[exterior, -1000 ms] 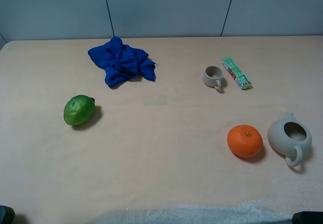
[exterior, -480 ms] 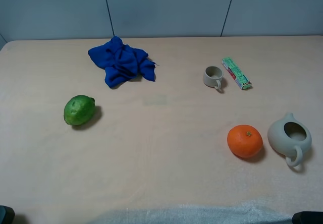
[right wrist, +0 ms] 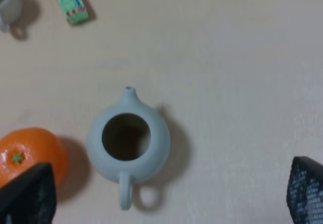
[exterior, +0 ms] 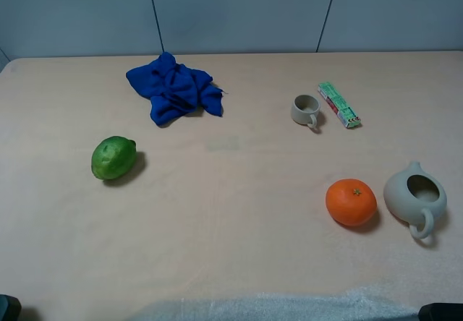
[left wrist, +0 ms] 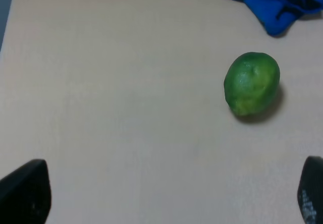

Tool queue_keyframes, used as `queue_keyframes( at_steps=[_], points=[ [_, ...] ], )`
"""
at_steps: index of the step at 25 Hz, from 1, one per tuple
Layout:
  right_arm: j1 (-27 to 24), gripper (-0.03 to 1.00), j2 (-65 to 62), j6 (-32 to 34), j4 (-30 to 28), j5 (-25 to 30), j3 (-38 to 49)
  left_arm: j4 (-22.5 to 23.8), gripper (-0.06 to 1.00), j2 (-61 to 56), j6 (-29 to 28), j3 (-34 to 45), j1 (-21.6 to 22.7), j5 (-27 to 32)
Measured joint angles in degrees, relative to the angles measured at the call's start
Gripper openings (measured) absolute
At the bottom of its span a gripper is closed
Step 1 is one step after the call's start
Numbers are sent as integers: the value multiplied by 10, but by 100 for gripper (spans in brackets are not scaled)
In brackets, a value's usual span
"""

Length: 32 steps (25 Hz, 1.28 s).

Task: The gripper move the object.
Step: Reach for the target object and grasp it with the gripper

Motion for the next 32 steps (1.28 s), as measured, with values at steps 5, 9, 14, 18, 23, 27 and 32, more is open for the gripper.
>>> queue_keyframes(
  at_steps=[5, 9, 14, 18, 23, 27, 32],
  points=[
    [0, 69, 99, 10, 0, -2, -6, 0, 99, 0, 0, 0, 0, 0],
    [0, 69, 169, 36, 0, -5, -6, 0, 99, 0, 0, 0, 0, 0],
    [0, 69, 238, 69, 0, -31, -6, 0, 99, 0, 0, 0, 0, 0],
    [0, 69, 285, 87, 0, -57, -6, 0, 99, 0, 0, 0, 0, 0],
    [-6, 69, 338, 99, 3, -92, -6, 0, 99, 0, 0, 0, 0, 0],
    [-34, 69, 374, 95, 14, -118, -6, 0, 99, 0, 0, 0, 0, 0],
    [-74, 69, 407, 68, 30, -136, -6, 0, 99, 0, 0, 0, 0, 0]
  ],
)
